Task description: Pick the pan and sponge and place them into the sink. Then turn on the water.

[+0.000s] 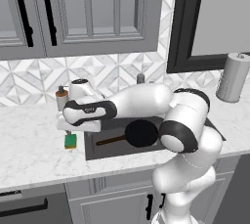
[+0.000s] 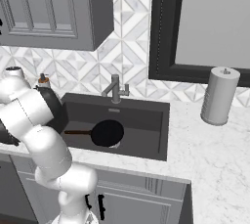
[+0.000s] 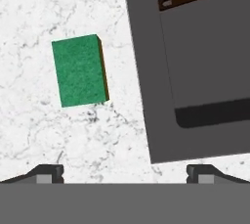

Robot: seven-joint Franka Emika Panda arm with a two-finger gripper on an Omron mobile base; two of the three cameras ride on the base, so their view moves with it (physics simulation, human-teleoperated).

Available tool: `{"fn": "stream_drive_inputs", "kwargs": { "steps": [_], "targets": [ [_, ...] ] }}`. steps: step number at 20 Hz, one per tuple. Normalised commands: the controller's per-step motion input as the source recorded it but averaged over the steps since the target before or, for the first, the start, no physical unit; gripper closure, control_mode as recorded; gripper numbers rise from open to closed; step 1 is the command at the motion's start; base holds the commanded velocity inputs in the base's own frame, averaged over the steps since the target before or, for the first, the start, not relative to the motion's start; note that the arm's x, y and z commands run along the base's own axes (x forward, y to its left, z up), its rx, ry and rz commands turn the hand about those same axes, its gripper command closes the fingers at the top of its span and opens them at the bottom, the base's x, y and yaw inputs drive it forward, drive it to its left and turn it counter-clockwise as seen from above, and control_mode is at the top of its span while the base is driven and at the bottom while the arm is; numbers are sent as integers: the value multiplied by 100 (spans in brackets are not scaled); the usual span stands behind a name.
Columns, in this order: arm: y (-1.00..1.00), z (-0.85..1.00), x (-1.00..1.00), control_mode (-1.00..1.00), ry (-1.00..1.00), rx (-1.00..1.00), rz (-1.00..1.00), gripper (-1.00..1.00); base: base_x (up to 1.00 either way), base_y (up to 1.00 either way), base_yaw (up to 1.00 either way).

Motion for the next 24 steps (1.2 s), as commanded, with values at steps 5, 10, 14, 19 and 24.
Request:
{"fn": "stream_drive_inputs", "kwargs": {
  "steps": [5, 10, 14, 19, 24],
  "targets": [
    [0, -20, 9, -100, 6, -7, 0, -100, 0, 0, 0],
    [20, -14, 21, -100, 3, -7, 0, -100, 0, 0, 0],
    [28, -4, 38, -100, 8, -1, 3, -100, 0, 0, 0],
    [8, -7, 29, -100, 1, 0, 4, -100, 0, 0, 0],
    [5, -32, 23, -100, 0, 0, 3, -100, 0, 0, 0]
  ]
}}
